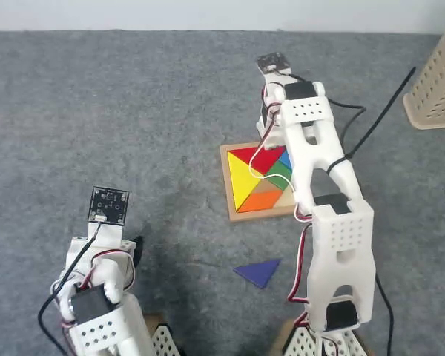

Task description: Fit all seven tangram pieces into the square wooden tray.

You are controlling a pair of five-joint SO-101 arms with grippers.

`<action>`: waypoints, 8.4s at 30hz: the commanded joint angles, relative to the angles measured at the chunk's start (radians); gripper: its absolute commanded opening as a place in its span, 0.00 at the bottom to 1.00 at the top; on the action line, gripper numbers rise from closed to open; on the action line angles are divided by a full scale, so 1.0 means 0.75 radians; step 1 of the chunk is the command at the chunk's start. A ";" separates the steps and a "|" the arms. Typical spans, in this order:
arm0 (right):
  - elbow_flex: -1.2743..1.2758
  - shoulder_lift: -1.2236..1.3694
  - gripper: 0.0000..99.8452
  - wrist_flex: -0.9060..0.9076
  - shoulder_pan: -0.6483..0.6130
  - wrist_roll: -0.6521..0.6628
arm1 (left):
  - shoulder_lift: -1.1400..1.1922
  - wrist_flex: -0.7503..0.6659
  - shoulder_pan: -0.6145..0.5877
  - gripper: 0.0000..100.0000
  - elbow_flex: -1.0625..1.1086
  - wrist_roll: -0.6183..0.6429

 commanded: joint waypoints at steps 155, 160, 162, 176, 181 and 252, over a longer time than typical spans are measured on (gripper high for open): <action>2.101 -1.531 0.06 -0.613 -0.015 0.448 | -0.020 0.006 -0.006 0.28 -0.011 -0.014; 2.101 -1.531 0.01 -0.613 -0.011 0.444 | -0.020 0.006 -0.006 0.28 -0.011 -0.014; 2.093 -1.539 0.01 -0.611 0.003 0.438 | -0.020 0.006 -0.006 0.28 -0.011 -0.014; 1.369 -1.515 0.01 -0.287 0.204 0.219 | -0.020 0.006 -0.006 0.28 -0.011 -0.014; 1.140 -1.159 0.01 -0.214 0.148 0.078 | -0.020 0.006 -0.006 0.28 -0.011 -0.014; 0.636 -0.748 0.00 0.064 -0.062 -0.976 | -0.020 0.004 -0.004 0.28 -0.011 -0.014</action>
